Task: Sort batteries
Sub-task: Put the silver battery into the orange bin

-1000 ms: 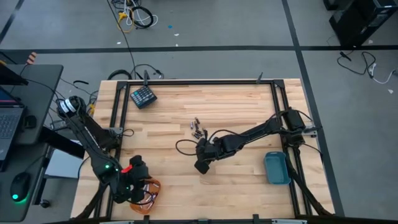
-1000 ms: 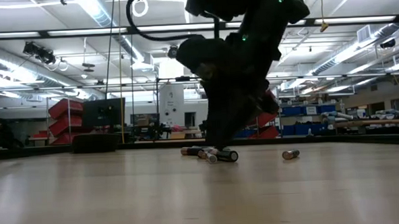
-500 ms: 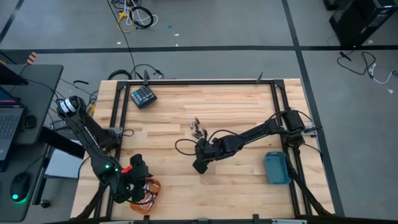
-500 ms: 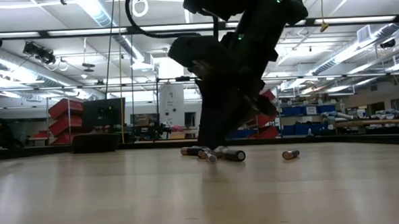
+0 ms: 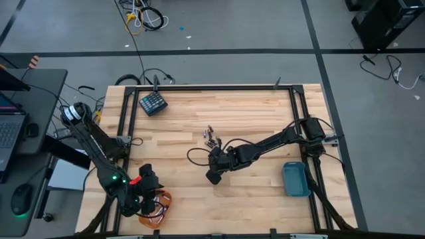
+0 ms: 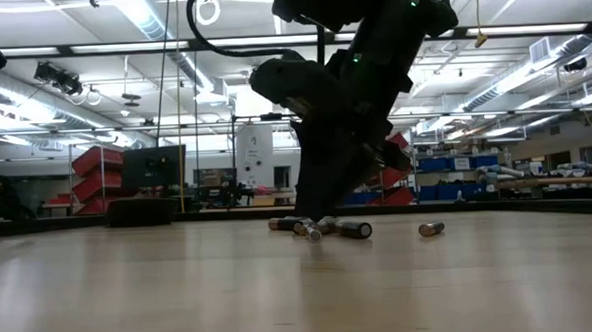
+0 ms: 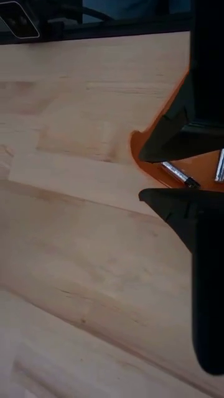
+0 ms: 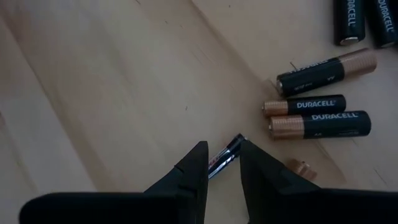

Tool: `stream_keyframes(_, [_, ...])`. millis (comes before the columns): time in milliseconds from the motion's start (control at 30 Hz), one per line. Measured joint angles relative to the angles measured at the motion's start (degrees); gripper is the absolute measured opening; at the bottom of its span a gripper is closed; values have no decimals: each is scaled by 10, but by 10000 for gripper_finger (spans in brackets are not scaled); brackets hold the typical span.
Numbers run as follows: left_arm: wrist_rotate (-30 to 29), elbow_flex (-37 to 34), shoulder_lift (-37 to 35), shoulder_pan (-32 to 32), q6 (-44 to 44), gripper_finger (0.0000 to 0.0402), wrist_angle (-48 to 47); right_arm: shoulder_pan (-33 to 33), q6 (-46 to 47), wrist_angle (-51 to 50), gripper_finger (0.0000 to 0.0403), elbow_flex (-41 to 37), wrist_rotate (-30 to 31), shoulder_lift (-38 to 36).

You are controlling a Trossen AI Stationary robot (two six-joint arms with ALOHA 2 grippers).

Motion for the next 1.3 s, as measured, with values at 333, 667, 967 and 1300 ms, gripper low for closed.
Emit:
stream_keyframes(333, [-6, 0, 0, 0, 0, 76, 0, 1, 0, -1, 79, 0, 1, 0])
stream_keyframes(667, [-7, 0, 0, 0, 0, 76, -1, 6, 0, 18, 78, 2, -11, 33])
stream_keyframes(967, [-19, 0, 0, 0, 0, 76, -5, 12, -27, 16, 66, 1, -3, 34])
stream_keyframes(1300, [-22, 0, 0, 0, 0, 76, -7, 12, -84, 35, 57, -1, 7, 9])
